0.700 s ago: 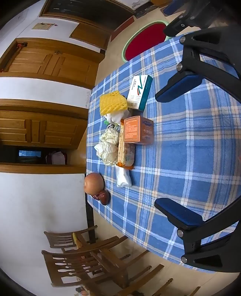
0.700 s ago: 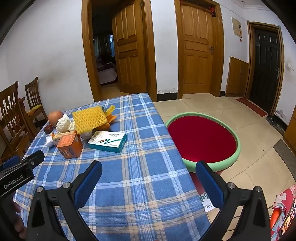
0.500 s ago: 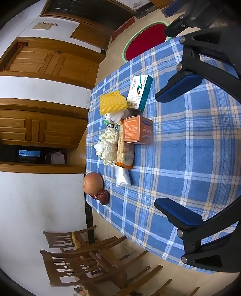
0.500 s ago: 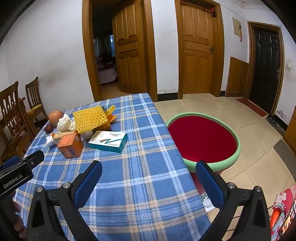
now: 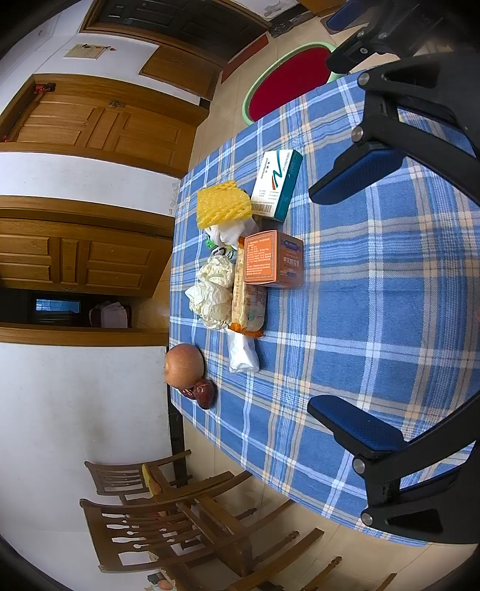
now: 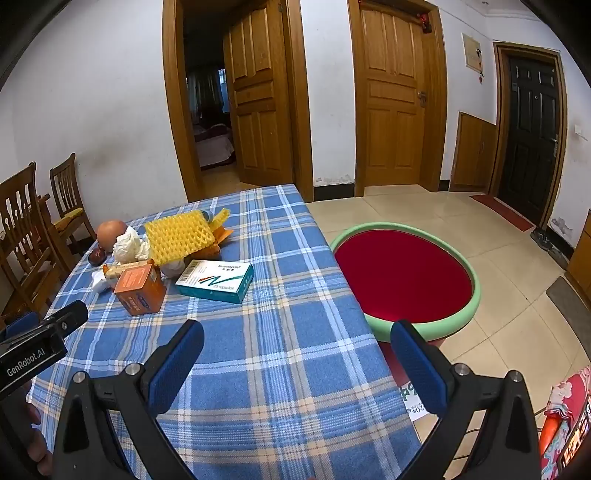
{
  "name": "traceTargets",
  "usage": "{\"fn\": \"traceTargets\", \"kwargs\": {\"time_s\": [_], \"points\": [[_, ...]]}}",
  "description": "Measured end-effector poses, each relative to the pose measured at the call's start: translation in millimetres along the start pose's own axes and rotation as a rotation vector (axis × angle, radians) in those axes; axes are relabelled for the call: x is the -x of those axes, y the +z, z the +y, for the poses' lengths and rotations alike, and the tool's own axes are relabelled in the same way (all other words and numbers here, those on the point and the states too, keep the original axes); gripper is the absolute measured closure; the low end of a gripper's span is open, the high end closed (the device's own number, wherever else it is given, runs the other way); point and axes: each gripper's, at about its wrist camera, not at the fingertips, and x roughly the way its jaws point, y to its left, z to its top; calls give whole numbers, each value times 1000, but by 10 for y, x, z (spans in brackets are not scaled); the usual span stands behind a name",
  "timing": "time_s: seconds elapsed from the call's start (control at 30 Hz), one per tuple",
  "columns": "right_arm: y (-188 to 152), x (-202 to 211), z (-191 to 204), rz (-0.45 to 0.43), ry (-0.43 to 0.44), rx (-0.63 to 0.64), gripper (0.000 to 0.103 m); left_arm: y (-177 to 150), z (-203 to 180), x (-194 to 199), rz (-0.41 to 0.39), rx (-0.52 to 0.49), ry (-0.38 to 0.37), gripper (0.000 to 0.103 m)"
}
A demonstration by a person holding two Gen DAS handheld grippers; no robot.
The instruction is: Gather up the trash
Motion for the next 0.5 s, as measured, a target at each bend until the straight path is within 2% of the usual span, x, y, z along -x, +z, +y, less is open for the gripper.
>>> {"fn": "traceTargets", "kwargs": {"time_s": [0.5], "points": [[1, -7, -10, 1, -1, -3, 0, 0, 2, 0, 0, 1, 0, 2]]}}
